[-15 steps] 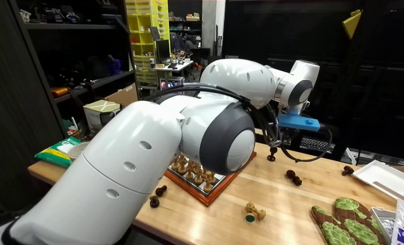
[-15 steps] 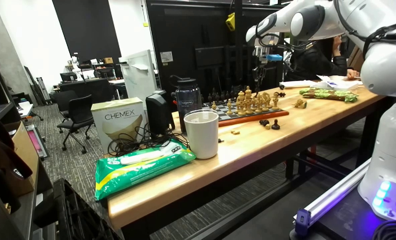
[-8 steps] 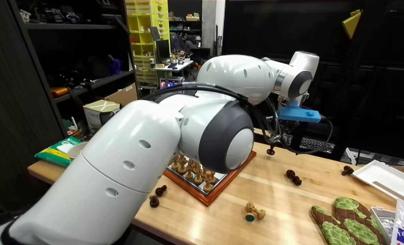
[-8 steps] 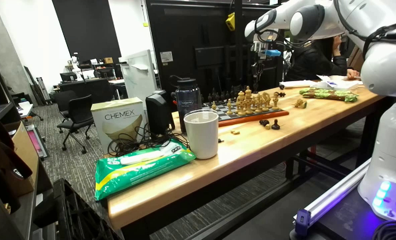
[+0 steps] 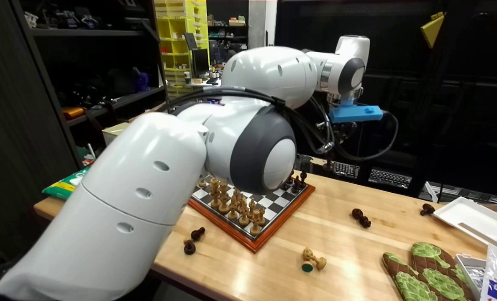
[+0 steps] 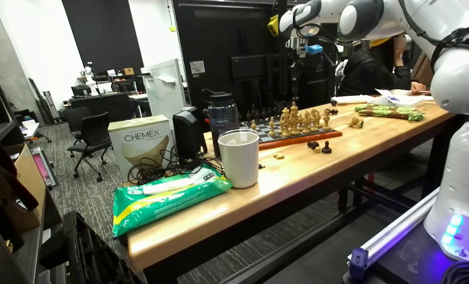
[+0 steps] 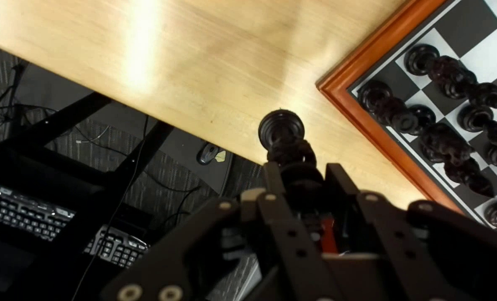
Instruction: Pick up one black piece from the table and put it on the chess board
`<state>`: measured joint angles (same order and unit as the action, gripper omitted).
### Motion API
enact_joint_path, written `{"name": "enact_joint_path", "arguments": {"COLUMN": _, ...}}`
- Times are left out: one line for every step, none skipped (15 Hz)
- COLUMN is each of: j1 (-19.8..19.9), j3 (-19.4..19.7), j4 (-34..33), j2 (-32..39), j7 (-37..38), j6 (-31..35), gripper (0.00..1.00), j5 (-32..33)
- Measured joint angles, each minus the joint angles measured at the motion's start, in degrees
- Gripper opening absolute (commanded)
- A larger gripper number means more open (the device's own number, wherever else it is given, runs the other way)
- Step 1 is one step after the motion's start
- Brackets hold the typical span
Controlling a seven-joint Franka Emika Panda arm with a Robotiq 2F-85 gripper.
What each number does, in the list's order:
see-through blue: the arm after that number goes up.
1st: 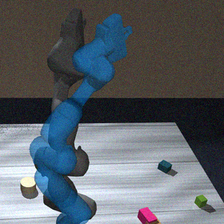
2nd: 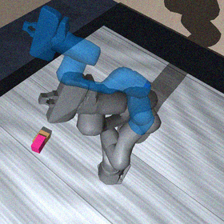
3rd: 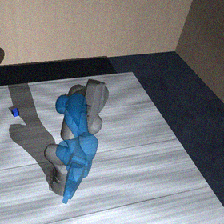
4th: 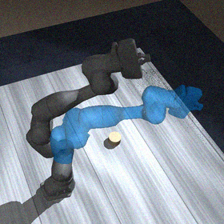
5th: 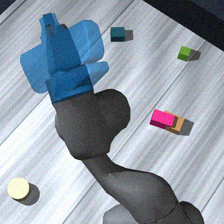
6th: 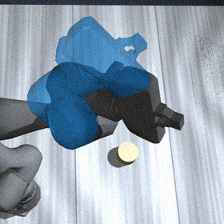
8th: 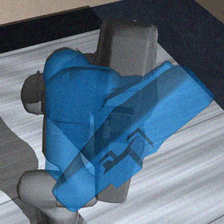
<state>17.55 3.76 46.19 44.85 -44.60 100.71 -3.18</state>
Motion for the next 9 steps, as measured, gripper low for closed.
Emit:
{"name": "enact_joint_path", "arguments": {"j1": -0.83, "j3": 0.0, "j4": -0.01, "j2": -0.54, "j7": -0.37, "j6": -0.01, "gripper": 0.08, "j5": 0.8}}
{"name": "enact_joint_path", "arguments": {"j1": -1.62, "j3": 0.0, "j4": -0.01, "j2": -1.08, "j7": -0.89, "j6": -0.03, "gripper": 0.08, "j5": 1.6}}
{"name": "enact_joint_path", "arguments": {"j1": -2.43, "j3": 0.0, "j4": 0.01, "j2": -1.6, "j7": -1.24, "j6": -0.03, "gripper": 0.08, "j5": 2.5}}
{"name": "enact_joint_path", "arguments": {"j1": -3.21, "j3": 0.0, "j4": 0.02, "j2": -2.11, "j7": -1.66, "j6": -0.06, "gripper": 0.08, "j5": 3.3}}
{"name": "enact_joint_path", "arguments": {"j1": -3.92, "j3": 0.01, "j4": 0.03, "j2": -2.58, "j7": -2.14, "j6": -0.15, "gripper": 0.08, "j5": 3.96}}
{"name": "enact_joint_path", "arguments": {"j1": -4.62, "j3": 0.01, "j4": 0.05, "j2": -3.05, "j7": -2.48, "j6": -0.36, "gripper": 0.08, "j5": 4.7}}
{"name": "enact_joint_path", "arguments": {"j1": -5.22, "j3": 0.01, "j4": 0.06, "j2": -3.5, "j7": -3.03, "j6": -0.74, "gripper": 0.08, "j5": 5.24}}
{"name": "enact_joint_path", "arguments": {"j1": -5.73, "j3": 0.0, "j4": 0.1, "j2": -3.93, "j7": -3.49, "j6": -1.21, "gripper": 0.08, "j5": 5.58}}
{"name": "enact_joint_path", "arguments": {"j1": -6.16, "j3": 0.0, "j4": 0.15, "j2": -4.39, "j7": -4.01, "j6": -1.78, "gripper": 0.08, "j5": 5.79}}
